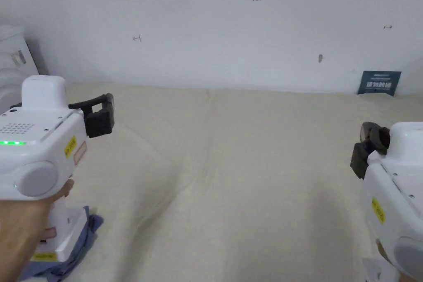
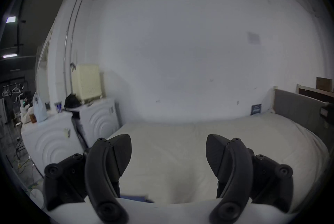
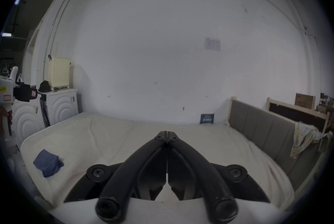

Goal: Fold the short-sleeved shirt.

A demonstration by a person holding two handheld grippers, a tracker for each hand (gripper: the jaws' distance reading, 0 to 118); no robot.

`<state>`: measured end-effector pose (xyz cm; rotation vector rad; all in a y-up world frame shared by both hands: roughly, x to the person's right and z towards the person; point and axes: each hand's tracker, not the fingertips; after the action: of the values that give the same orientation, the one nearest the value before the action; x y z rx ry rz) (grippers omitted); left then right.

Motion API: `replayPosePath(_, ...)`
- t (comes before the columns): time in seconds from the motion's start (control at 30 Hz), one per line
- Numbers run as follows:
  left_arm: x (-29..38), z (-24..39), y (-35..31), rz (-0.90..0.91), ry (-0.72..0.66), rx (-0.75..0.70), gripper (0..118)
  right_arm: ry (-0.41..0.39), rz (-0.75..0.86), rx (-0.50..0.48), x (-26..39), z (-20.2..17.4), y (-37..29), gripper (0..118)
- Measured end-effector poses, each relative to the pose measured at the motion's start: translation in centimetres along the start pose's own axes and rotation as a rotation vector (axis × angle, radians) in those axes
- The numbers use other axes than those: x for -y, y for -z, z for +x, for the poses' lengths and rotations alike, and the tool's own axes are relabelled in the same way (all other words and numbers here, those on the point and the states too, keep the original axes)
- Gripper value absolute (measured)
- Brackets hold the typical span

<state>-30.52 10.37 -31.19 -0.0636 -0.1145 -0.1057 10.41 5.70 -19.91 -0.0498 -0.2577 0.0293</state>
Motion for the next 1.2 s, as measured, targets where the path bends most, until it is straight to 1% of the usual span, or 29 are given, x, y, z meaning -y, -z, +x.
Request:
replayPosePath(0.1,-0.1,3.9,-1.0,0.060,0.011,0.027,88,-0.031,0.043,0.020,-0.9,1.0,-1.1,0)
replayPosePath(0.23,0.8,7.6,-1.6,0.094,-0.059,0.076,88,-0.032,0.074,0.036,-1.1,2.0,-2.4,0)
replayPosePath(0.27,1.1,8.3,-1.7,0.098,-0.056,0.078,88,-0.032,0.080,0.040,-1.1,2.2,-2.7,0)
replayPosePath(0.43,3.3,10.7,-2.3,0.134,-0.096,0.107,88,-0.027,0.091,0.049,-1.0,2.9,-3.5,0)
replayPosePath(0.6,4.3,12.1,-2.7,0.134,-0.096,0.139,85,-0.018,0.092,0.055,-0.8,3.4,-3.9,0)
replayPosePath(0.63,4.2,12.5,-3.0,0.136,-0.088,0.142,78,-0.014,0.093,0.057,-0.7,3.5,-3.9,0)
replayPosePath(0.67,4.3,12.6,-3.1,0.144,-0.085,0.148,67,-0.012,0.093,0.058,-0.7,3.6,-4.0,0)
replayPosePath(0.7,4.2,12.6,-3.2,0.149,-0.081,0.162,48,-0.010,0.091,0.060,-0.7,3.6,-4.0,0)
replayPosePath(0.73,4.2,12.7,-3.2,0.150,-0.080,0.177,5,-0.010,0.091,0.061,-0.7,3.6,-4.0,0)
replayPosePath(0.77,4.1,12.9,-3.4,0.141,-0.079,0.178,0,-0.010,0.093,0.062,-0.6,3.7,-4.0,0)
replayPosePath(0.83,3.8,12.8,-3.4,0.127,-0.085,0.231,0,-0.008,0.092,0.064,-0.7,3.7,-4.0,0)
replayPosePath(1.0,3.8,13.5,-3.5,0.135,-0.066,0.205,0,0.009,0.092,0.060,-0.7,3.7,-3.9,0)
replayPosePath(1.2,4.3,13.5,-3.4,0.109,-0.077,0.207,0,0.000,0.093,0.056,-0.8,3.4,-3.8,0)
